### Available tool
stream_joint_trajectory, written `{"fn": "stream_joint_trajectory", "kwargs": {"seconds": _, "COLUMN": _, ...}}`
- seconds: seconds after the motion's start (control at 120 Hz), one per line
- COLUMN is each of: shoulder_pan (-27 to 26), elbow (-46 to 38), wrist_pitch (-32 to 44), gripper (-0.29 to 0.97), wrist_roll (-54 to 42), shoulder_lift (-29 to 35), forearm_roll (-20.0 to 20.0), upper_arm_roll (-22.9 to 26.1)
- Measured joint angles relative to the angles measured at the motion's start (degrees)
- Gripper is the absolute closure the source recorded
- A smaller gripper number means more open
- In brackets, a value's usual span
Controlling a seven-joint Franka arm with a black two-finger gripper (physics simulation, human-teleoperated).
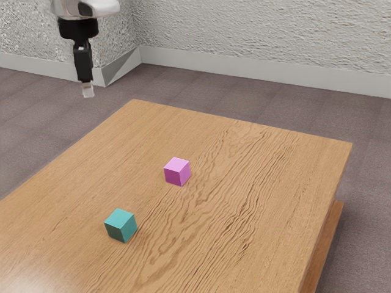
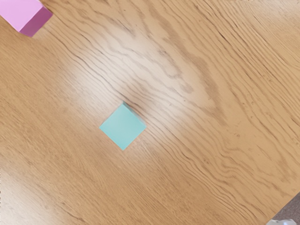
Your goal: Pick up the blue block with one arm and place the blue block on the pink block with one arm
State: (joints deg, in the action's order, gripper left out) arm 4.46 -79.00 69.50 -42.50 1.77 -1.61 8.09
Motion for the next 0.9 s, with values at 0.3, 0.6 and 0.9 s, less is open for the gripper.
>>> {"fn": "stream_joint_trajectory", "kwargs": {"seconds": 0.3, "shoulder_pan": -0.09, "elbow": -19.68, "wrist_pitch": 6.72, "gripper": 0.0, "wrist_roll": -0.94, "shoulder_lift": 9.53, "forearm_roll": -0.48, "upper_arm_roll": 0.2}}
{"fn": "stream_joint_trajectory", "kwargs": {"seconds": 0.6, "shoulder_pan": -1.62, "elbow": -46.01, "wrist_pitch": 24.28, "gripper": 0.0, "wrist_roll": -1.57, "shoulder_lift": 24.27, "forearm_roll": -0.41, "upper_arm_roll": 0.2}}
{"fn": "stream_joint_trajectory", "kwargs": {"seconds": 0.9, "shoulder_pan": -3.45, "elbow": -60.47, "wrist_pitch": 35.48, "gripper": 0.0, "wrist_roll": -10.23, "shoulder_lift": 24.62, "forearm_roll": -0.29, "upper_arm_roll": -0.2}}
